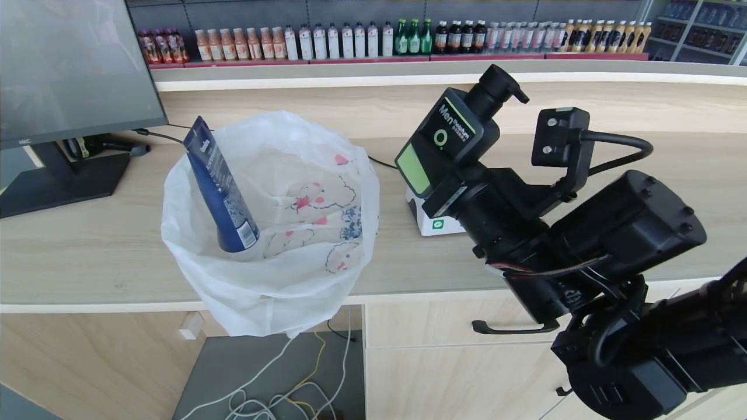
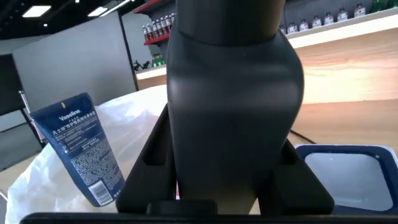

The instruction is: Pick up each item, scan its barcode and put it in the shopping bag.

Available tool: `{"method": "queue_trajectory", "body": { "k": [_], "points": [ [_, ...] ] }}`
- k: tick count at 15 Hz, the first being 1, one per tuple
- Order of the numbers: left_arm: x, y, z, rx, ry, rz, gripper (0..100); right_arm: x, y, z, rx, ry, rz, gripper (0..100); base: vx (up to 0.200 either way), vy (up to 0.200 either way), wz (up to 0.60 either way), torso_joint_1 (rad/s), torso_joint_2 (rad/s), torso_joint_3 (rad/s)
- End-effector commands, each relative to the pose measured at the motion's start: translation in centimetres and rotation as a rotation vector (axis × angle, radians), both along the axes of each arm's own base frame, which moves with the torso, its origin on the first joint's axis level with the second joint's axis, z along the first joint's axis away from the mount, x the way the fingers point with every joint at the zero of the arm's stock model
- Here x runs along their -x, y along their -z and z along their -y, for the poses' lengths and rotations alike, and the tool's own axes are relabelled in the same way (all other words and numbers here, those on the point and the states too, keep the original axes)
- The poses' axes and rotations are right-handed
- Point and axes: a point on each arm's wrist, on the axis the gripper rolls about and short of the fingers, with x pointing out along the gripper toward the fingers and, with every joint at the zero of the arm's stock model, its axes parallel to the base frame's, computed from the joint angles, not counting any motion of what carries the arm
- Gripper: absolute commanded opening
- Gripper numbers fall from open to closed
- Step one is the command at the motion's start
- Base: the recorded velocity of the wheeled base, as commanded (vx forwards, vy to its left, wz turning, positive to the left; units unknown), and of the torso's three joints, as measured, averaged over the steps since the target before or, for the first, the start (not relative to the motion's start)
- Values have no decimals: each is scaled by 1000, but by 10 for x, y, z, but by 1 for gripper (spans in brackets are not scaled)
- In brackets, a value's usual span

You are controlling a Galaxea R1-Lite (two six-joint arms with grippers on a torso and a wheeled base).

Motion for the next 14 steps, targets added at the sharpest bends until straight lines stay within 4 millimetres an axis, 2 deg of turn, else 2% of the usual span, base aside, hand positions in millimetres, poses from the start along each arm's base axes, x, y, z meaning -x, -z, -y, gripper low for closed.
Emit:
{"method": "queue_trajectory", "body": {
  "k": [1, 4, 6, 10, 12, 14],
  "points": [
    [0, 0, 0, 0, -1, 0, 100, -3, -8, -5, -29, -16, -7, 0, 0, 0, 0, 0, 0, 0],
    [0, 0, 0, 0, -1, 0, 100, -17, -41, -17, -120, -9, -100, 0, 0, 0, 0, 0, 0, 0],
    [0, 0, 0, 0, 1, 0, 100, -23, -50, -21, -161, 6, -178, 0, 0, 0, 0, 0, 0, 0],
    [0, 0, 0, 0, -1, 0, 100, -31, -53, -18, -223, 78, -328, 0, 0, 0, 0, 0, 0, 0],
    [0, 0, 0, 0, -1, 0, 100, -32, -52, -18, -238, 73, -355, 0, 0, 0, 0, 0, 0, 0],
    [0, 0, 0, 0, -1, 0, 100, -41, -47, -12, -255, 97, -370, 0, 0, 0, 0, 0, 0, 0]
  ]
}}
